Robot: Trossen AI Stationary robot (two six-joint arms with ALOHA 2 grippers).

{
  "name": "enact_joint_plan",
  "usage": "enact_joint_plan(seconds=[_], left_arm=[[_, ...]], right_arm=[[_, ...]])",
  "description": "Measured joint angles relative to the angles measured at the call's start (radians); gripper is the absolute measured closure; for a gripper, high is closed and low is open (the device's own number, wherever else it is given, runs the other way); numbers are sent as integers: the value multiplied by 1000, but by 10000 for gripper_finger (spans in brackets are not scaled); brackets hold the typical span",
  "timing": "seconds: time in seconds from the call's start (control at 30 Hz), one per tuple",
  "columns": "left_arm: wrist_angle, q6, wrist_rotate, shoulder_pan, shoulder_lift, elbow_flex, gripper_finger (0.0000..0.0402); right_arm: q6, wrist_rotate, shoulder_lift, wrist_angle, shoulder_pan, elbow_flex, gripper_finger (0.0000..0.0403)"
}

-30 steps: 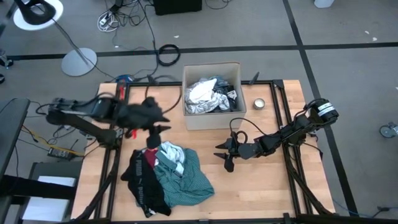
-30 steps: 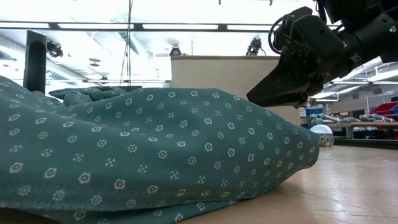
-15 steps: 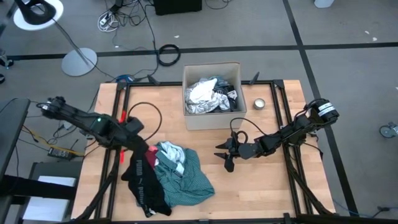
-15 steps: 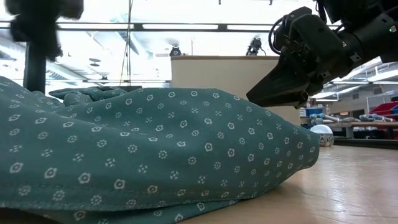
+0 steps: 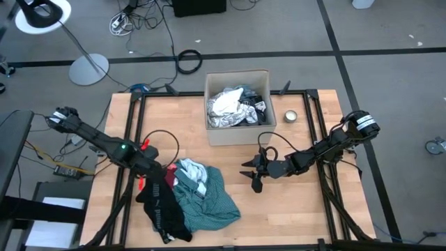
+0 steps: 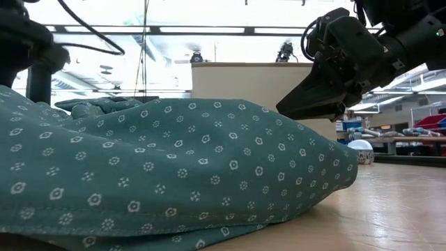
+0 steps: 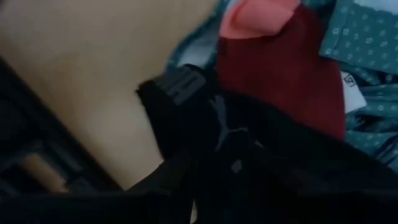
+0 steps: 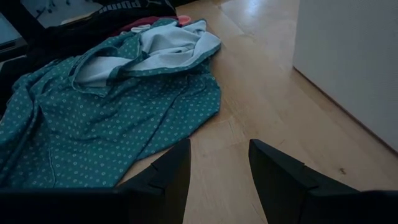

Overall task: Sort clothes
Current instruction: Put the black boxer into the bin

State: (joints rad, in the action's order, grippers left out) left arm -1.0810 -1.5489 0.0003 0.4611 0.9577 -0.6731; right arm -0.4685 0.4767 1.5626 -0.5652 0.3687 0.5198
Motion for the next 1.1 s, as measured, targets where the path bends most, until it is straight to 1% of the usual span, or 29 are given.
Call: enact_joint_plan(seconds=[0.1,0.47,0.63,0.8,0.97,1.1], left_arm=[[51,-26,11,6,0,25,270],[32,-119,63,7,3,38,270],[60,-122,63,7,4,38,270],[154,-86,34,7,5,39,270],[154,-77,13,7,12,39,277],[108,-99,60,7,40,39,296]], right_arm=[[0,0,0,0,0,0,238],[0,0,0,0,0,0,238],[0,0,0,1,0,0,238],[5,0,0,1,0,0,238],[7,0,0,1,0,0,238],[7,0,0,1,0,0,238]])
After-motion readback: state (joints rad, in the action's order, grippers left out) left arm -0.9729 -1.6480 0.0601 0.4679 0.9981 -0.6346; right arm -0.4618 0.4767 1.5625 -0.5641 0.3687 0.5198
